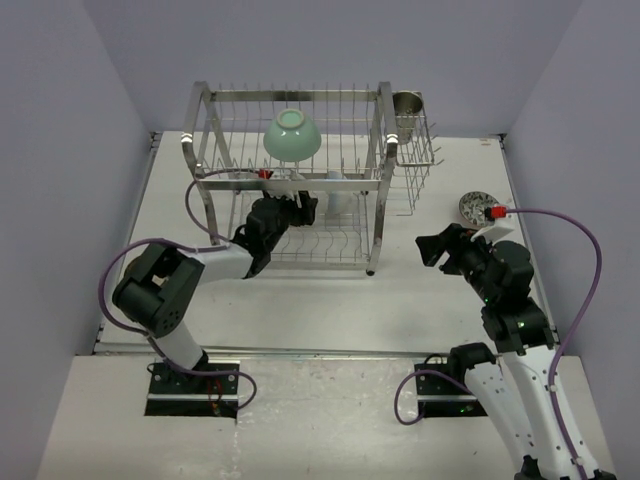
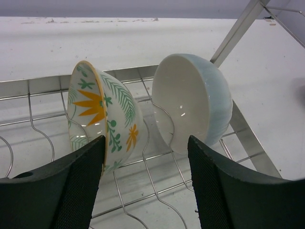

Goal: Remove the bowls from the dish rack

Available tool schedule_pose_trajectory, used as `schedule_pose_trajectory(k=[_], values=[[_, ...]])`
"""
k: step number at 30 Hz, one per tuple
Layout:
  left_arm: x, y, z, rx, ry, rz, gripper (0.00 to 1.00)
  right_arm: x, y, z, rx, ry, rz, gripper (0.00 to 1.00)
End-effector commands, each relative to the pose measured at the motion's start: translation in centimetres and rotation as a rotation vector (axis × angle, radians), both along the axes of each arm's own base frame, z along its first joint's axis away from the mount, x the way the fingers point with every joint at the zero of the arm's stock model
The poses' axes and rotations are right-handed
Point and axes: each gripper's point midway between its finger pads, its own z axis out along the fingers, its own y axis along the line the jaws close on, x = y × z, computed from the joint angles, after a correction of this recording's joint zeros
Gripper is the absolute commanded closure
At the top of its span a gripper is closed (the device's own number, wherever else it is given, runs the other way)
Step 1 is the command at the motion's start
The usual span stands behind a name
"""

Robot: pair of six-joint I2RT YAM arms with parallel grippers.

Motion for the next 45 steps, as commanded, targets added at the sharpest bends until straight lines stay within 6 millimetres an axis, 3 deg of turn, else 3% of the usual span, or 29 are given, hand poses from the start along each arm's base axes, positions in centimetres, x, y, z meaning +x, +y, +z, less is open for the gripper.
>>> schedule_pose_trajectory(k=[1, 6, 15, 18, 20, 27, 34, 37, 45], values=[[1.6, 0.0, 1.6, 0.022, -0.044, 0.018, 0.29, 0.0, 0.0, 1.6, -0.008, -0.048, 0.007, 0.27], [2.4, 0.2, 1.2, 0.023, -0.034, 0.016, 0.29, 0.0, 0.0, 1.7, -0.008, -0.051, 0.006, 0.27], [3.4, 1.4, -1.3, -0.001, 0.013, 0.023, 0.34, -0.1, -0.1, 2.0, -0.009, -0.064, 0.004, 0.27], [3.7, 1.3, -1.1, -0.013, 0.004, 0.003, 0.45, 0.0, 0.0, 1.8, -0.010, -0.055, 0.007, 0.27], [3.8, 1.1, -0.9, -0.022, -0.001, -0.012, 0.58, 0.0, 0.0, 1.7, -0.009, -0.053, 0.006, 0.27], [3.6, -0.3, 0.8, -0.093, -0.036, -0.106, 0.75, -0.1, 0.0, 1.7, -0.010, -0.053, 0.008, 0.27], [2.9, -1.7, 1.2, -0.189, -0.046, -0.220, 0.94, -0.2, 0.1, 1.6, -0.009, -0.051, 0.014, 0.27], [2.2, -2.5, 1.7, -0.260, -0.059, -0.283, 1.00, -0.1, 0.1, 1.6, -0.009, -0.050, 0.014, 0.27], [0.4, -3.5, 2.7, -0.424, -0.099, -0.398, 1.00, -0.1, 0.1, 1.6, -0.011, -0.050, 0.013, 0.27]])
